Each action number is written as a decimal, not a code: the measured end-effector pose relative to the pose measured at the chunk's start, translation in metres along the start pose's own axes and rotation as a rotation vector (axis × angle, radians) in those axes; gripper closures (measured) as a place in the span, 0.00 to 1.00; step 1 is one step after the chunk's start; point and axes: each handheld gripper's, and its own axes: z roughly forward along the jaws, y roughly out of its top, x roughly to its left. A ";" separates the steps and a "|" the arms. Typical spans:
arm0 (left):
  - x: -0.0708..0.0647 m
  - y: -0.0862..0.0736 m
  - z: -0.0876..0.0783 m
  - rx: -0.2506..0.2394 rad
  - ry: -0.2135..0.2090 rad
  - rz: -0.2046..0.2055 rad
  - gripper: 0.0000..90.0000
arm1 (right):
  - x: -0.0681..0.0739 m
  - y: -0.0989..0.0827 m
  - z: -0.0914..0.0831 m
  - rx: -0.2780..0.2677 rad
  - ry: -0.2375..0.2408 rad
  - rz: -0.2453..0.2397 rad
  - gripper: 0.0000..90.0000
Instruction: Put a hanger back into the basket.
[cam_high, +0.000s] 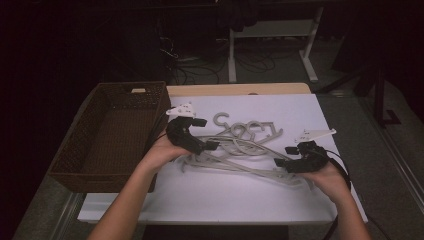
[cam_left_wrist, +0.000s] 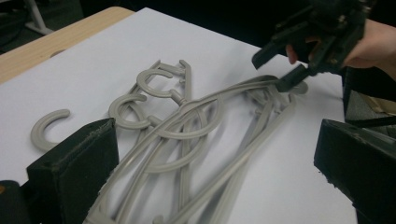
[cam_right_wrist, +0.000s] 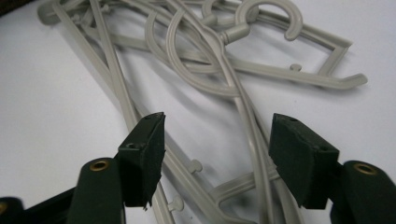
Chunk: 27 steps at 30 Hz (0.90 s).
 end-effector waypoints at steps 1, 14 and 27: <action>0.002 0.001 0.004 0.006 -0.004 0.001 0.00 | 0.000 -0.001 0.001 0.001 0.000 -0.005 0.44; 0.037 0.001 0.057 0.154 0.058 0.041 0.11 | -0.002 -0.001 -0.002 -0.004 0.016 -0.005 0.84; 0.054 -0.011 0.090 0.327 0.047 0.097 0.28 | -0.002 -0.001 -0.002 0.000 0.022 -0.012 0.97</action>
